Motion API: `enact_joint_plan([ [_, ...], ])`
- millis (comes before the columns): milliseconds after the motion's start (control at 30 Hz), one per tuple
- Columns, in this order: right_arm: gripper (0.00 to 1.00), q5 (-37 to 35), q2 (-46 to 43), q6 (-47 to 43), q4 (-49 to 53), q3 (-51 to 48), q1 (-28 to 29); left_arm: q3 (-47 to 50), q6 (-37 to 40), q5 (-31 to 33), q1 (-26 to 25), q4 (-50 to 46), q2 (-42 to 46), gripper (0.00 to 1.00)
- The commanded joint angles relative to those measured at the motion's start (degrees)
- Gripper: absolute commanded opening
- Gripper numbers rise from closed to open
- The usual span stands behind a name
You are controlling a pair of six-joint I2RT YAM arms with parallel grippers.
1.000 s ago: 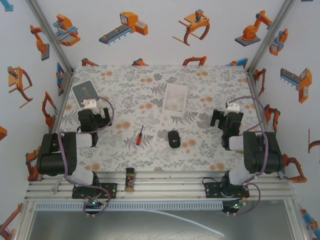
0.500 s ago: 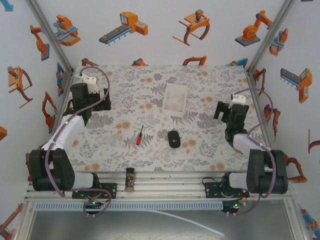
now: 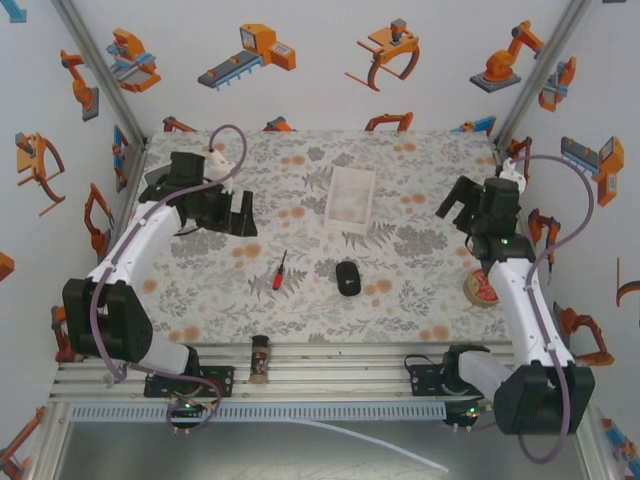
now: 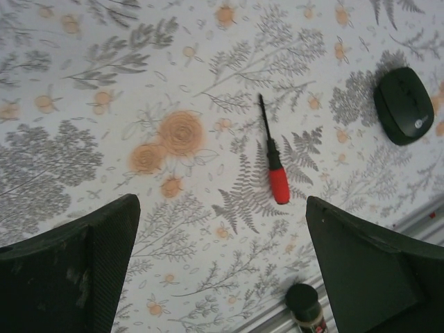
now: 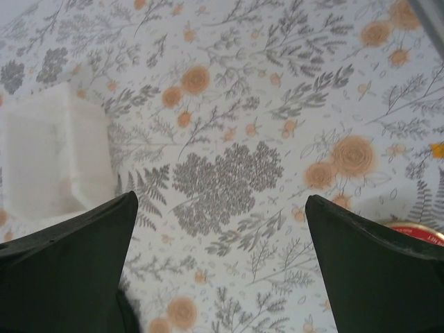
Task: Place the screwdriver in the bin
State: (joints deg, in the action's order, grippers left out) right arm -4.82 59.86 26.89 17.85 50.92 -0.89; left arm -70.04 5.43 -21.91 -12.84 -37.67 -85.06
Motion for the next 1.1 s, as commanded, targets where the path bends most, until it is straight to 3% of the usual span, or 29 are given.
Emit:
enact_joint_plan([
  [0, 0.99, 5.1, -2.5, 2.7, 5.2, -2.2, 0.4, -0.4, 1.2, -0.5, -3.4, -6.5, -1.8, 0.97],
  [133, 0.99, 9.4, -0.7, 2.3, 8.0, -1.1, 1.3, 1.6, -2.0, 7.7, -8.5, -3.0, -3.0, 0.97],
  [367, 0.99, 8.1, 4.1, 2.6, 10.1, -0.6, 5.2, 1.9, -6.4, 18.8, -16.7, 1.6, -5.8, 0.97],
  [500, 0.99, 7.2, 4.2, 3.9, 7.9, -1.1, 6.6, 3.1, -7.7, 16.9, -19.1, 3.5, -7.2, 0.99],
  [733, 0.99, 7.0, 4.8, 5.8, 5.3, -1.7, 7.8, 5.8, -13.1, 23.6, -23.2, 5.0, -9.6, 0.98],
  [1067, 0.98, 6.5, 5.0, 7.0, 3.6, -3.7, 8.8, 9.5, -17.6, 26.4, -25.0, 6.8, -9.6, 0.96],
])
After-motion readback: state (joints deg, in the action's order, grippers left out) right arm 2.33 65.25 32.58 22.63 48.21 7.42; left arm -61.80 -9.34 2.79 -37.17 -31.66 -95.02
